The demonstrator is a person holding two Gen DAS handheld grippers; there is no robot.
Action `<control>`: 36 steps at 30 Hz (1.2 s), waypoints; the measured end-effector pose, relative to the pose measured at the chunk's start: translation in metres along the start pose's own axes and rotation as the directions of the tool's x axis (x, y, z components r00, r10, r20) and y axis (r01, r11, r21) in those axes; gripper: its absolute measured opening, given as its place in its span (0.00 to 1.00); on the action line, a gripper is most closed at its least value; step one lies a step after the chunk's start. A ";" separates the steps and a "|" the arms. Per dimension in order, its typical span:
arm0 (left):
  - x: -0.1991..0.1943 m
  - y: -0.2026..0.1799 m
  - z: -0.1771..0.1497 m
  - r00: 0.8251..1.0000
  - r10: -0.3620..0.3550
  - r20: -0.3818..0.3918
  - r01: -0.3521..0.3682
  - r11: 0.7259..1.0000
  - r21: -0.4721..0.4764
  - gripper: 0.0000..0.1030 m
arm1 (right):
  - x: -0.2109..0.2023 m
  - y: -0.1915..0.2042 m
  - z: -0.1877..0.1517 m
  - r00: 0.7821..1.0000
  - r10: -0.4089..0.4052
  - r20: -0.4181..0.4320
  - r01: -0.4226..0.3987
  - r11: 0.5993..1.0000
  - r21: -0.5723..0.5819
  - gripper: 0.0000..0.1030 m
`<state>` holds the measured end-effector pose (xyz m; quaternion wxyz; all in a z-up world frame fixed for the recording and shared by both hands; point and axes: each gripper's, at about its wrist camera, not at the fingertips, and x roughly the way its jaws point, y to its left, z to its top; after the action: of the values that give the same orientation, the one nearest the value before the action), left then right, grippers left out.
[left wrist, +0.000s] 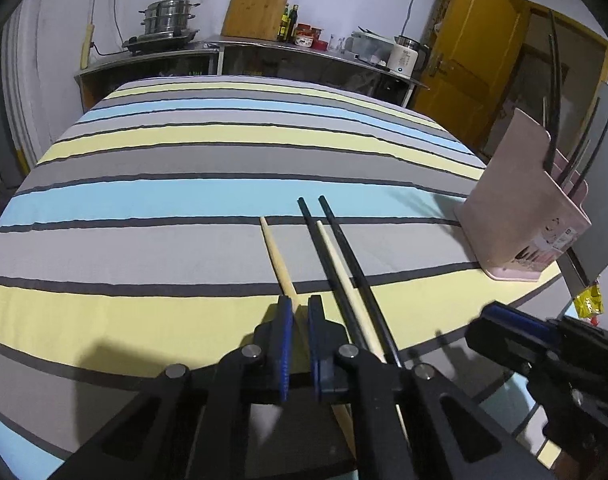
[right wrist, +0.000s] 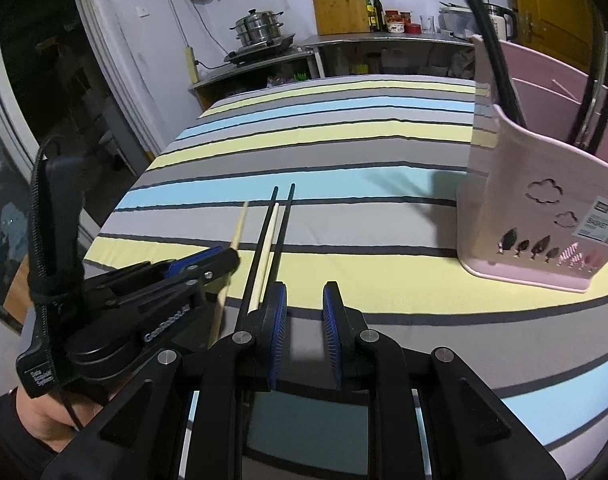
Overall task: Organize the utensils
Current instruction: 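Grasp a black chopstick with the right tool while the left tool grasps a wooden chopstick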
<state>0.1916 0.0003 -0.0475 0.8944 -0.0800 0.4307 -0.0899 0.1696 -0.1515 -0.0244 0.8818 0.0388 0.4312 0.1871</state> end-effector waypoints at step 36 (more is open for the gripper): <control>0.003 0.043 0.021 0.998 0.052 -0.042 -0.053 0.998 -0.023 0.07 | 0.078 0.016 0.041 0.994 -0.031 -0.108 0.027 0.999 -0.043 0.16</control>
<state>0.2140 0.0431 -0.0456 0.8864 -0.0775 0.4521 -0.0626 0.2401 -0.1048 -0.0532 0.8603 0.0039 0.4750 0.1850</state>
